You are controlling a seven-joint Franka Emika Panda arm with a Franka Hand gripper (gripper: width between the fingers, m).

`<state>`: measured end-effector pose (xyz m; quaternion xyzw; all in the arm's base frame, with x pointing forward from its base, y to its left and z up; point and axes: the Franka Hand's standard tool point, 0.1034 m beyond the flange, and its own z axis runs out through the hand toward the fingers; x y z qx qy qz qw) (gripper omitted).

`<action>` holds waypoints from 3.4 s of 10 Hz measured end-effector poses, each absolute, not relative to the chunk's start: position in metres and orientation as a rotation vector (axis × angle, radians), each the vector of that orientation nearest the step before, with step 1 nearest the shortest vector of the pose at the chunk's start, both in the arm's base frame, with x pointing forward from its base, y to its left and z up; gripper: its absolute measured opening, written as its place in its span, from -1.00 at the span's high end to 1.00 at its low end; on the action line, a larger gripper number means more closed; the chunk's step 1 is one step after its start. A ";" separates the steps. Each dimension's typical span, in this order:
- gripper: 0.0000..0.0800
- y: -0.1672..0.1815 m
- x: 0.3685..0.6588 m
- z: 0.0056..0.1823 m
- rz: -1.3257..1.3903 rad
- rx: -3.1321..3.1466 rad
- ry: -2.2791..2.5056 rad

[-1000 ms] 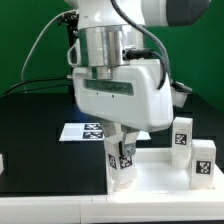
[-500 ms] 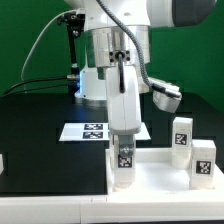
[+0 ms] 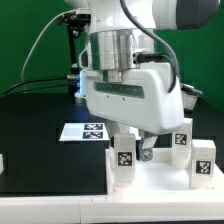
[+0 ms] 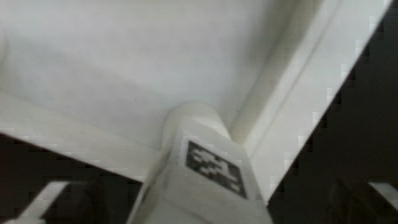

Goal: Assemble square table

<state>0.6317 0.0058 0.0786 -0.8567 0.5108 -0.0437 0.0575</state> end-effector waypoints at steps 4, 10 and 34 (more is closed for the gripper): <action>-0.62 0.010 0.633 0.080 -0.192 -2.984 0.728; 0.27 0.000 0.633 0.078 -0.183 -2.869 1.084; 0.29 -0.004 0.639 0.083 -0.175 -2.997 0.724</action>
Offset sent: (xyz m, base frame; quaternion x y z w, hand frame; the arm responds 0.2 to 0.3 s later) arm -0.0061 0.0277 0.0022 0.0079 -0.0486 -0.4349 0.8991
